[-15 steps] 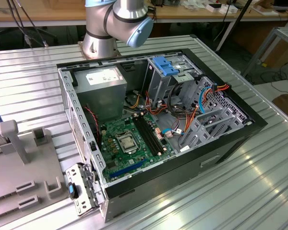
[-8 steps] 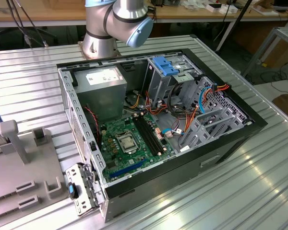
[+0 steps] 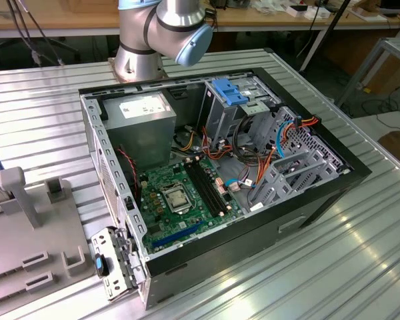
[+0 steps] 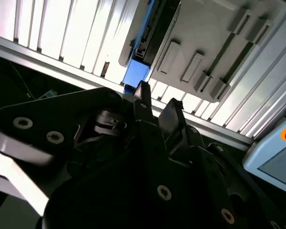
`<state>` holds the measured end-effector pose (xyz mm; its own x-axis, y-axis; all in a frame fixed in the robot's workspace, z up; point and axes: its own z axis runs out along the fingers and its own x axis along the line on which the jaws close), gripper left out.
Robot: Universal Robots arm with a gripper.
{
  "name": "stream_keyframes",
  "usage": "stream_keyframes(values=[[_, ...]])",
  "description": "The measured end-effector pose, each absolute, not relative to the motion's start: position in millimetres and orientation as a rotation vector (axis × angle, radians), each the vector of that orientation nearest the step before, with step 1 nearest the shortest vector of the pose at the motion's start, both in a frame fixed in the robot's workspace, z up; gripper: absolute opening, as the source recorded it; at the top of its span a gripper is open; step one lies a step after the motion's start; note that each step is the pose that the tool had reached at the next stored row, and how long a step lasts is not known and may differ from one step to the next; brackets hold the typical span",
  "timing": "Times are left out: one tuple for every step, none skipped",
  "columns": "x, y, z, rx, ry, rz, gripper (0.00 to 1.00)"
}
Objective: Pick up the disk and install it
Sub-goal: 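Pick up the disk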
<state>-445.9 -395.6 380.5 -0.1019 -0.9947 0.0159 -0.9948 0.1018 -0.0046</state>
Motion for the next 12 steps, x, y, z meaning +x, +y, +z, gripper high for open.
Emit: stream_keyframes(values=[[-445.7,-395.6,379.5,2.111,-2.315,0.023,0.42],[-445.6,-395.6,378.6,2.125,-2.302,0.024,0.42],[-445.5,-395.6,376.9,2.157,-2.274,0.025,0.48],[-445.5,-395.5,374.7,2.182,-2.251,0.027,0.60],[-445.3,-394.9,371.7,2.189,-2.244,0.028,0.66],[-444.7,-393.8,369.4,2.192,-2.241,0.028,0.66],[-444.4,-392.9,367.5,2.194,-2.239,0.028,0.73],[-444.3,-391.8,364.7,2.199,-2.235,0.028,0.73],[-444.2,-391.0,362.6,2.200,-2.234,0.028,0.73],[-444.3,-390.8,360.4,2.201,-2.233,0.028,0.73],[-444.3,-390.8,358.6,2.201,-2.232,0.028,0.73],[-444.3,-390.8,357.0,2.201,-2.232,0.028,0.73]])
